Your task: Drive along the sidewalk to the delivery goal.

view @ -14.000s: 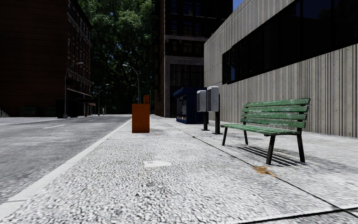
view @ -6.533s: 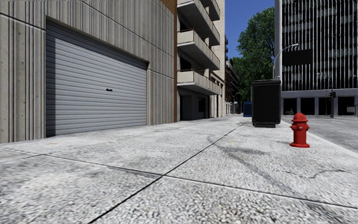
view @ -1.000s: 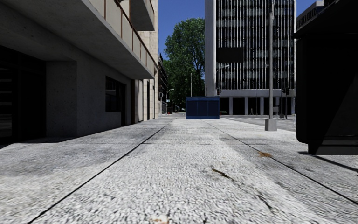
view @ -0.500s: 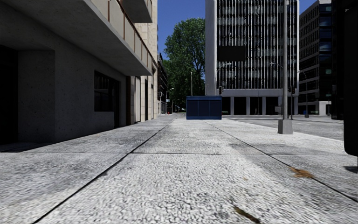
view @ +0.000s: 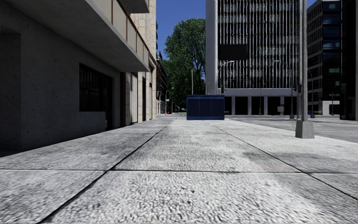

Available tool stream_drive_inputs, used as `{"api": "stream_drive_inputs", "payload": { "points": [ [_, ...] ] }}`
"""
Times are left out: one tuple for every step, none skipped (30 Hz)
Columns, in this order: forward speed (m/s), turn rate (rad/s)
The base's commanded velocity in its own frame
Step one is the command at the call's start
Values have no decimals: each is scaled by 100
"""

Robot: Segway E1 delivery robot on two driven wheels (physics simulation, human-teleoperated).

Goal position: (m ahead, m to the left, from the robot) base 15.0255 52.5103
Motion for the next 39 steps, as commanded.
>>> {"api": "stream_drive_inputs", "payload": {
  "points": [
    [200,0],
    [200,0],
    [200,0],
    [200,0],
    [200,0],
    [200,0],
    [200,0],
    [200,0],
    [200,0],
    [200,0],
    [200,0],
    [200,0],
    [200,0],
    [200,0],
    [200,0],
    [200,0],
    [200,0],
    [200,0],
    [200,0],
    [200,0],
    [200,0],
    [200,0],
    [200,0],
    [200,0],
    [200,0],
    [200,0],
    [200,0],
    [200,0],
    [200,0],
    [200,0],
    [200,0],
    [200,0],
    [200,0],
    [200,0],
    [200,0],
    [200,0],
    [200,0],
    [200,0],
    [200,0]
  ]
}}
